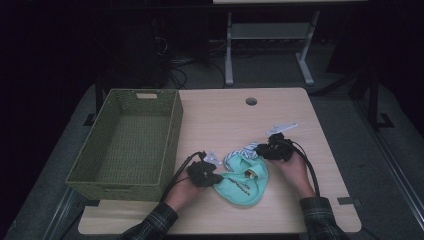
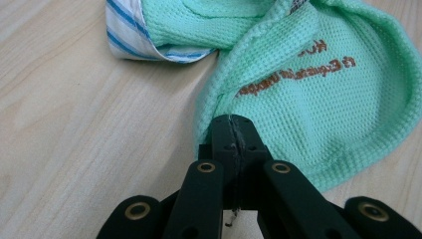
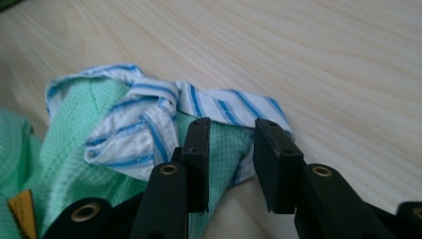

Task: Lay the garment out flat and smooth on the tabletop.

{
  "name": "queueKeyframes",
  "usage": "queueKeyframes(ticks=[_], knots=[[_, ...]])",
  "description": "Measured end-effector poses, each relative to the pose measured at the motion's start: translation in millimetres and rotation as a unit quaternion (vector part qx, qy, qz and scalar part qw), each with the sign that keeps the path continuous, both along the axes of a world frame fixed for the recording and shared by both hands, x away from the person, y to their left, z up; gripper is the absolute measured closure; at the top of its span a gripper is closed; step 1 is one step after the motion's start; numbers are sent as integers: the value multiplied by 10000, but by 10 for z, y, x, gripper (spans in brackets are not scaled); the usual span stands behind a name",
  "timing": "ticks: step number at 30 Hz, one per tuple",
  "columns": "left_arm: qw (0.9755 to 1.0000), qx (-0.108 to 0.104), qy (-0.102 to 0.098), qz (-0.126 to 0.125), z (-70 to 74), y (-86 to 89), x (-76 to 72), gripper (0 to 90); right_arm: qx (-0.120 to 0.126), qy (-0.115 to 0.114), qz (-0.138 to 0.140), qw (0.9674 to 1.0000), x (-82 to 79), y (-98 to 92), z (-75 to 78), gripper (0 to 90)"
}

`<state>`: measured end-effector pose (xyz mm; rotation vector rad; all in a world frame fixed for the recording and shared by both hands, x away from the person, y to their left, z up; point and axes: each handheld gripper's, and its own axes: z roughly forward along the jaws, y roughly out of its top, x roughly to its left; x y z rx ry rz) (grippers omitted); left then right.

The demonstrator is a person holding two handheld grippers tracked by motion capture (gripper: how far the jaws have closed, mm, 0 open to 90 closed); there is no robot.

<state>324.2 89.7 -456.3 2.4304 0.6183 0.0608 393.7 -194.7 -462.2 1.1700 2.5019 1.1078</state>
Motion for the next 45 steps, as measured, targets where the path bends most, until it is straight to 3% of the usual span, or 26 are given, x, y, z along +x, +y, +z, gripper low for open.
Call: queueKeyframes(ticks=[10, 17, 20, 23, 45], knots=[[10000, 56, -41, -30, 6, -15, -3, 891, -41, 75, 82, 9999, -4, 2, -68, 749], [9999, 75, -41, -58, 8, -17, 2, 893, -254, -149, 271, 9992, -37, 24, -69, 879], [10000, 78, -55, -13, 9, -31, -10, 894, -321, -189, 305, 9988, -47, 30, -59, 895], [9998, 137, -99, -40, 16, -42, -15, 894, -261, -128, 247, 9993, -61, 23, -43, 897], [9997, 174, -133, -60, 18, -42, -19, 894, -47, -425, -469, 9980, -111, -326, 127, 898]])
